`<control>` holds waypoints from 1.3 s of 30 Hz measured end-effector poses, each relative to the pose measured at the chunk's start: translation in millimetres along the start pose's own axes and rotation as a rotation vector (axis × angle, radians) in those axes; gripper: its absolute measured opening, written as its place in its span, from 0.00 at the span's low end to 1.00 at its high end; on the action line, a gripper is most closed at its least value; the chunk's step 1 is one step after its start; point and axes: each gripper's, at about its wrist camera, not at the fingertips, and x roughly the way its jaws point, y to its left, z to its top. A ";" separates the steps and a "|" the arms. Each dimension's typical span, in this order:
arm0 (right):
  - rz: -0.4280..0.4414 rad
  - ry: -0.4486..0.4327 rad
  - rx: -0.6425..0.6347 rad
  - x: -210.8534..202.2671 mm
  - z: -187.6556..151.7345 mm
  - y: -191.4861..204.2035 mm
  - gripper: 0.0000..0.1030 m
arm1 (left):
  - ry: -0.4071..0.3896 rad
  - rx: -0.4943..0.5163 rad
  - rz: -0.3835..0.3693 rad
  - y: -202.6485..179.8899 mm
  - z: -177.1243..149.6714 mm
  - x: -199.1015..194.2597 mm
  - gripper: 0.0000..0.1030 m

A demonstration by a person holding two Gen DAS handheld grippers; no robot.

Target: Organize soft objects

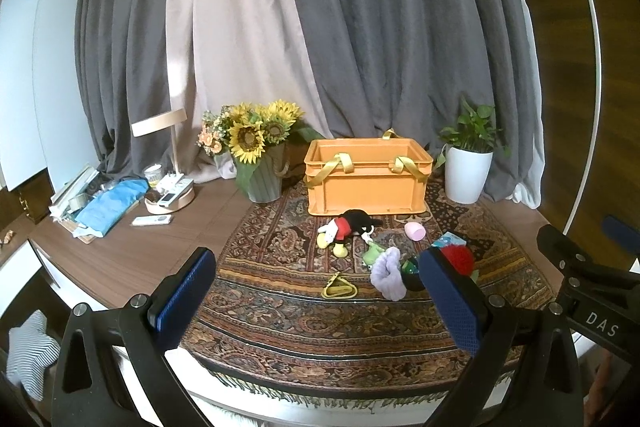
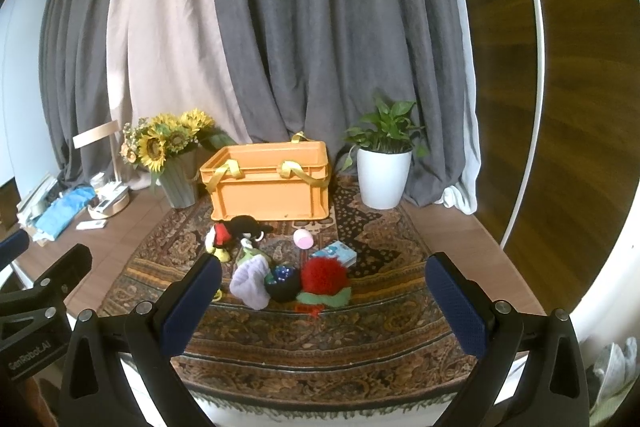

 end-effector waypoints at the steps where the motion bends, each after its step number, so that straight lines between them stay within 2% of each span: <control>1: -0.001 -0.003 0.001 -0.1 -0.7 -0.1 0.99 | 0.000 0.000 -0.001 -0.1 -0.4 0.0 1.00; 39: -0.004 0.005 -0.007 0.5 -4.3 6.0 0.99 | 0.003 -0.002 -0.019 -9.4 -10.1 -2.8 1.00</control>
